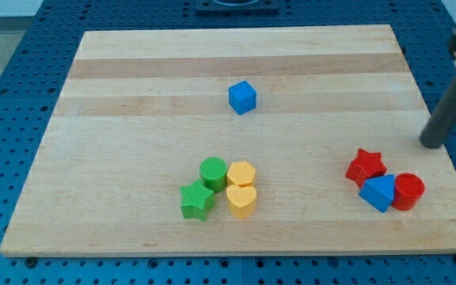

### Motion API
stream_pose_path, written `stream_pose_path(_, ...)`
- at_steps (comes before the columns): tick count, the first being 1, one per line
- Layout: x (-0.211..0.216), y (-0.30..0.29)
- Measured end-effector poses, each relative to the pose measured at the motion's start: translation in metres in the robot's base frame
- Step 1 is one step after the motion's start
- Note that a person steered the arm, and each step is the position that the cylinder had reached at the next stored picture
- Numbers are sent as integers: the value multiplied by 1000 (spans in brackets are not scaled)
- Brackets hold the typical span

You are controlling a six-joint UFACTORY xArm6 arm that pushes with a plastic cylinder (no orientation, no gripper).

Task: Slide the red circle and blue triangle to the left side

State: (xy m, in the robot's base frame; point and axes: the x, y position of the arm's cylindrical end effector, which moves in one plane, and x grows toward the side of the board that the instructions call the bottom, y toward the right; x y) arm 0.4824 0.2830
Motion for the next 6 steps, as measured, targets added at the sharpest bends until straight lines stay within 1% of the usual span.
stream_pose_path(2, 69, 3)
stream_pose_path(3, 88, -9)
stream_pose_path(5, 75, -54)
stream_pose_path(6, 75, -78)
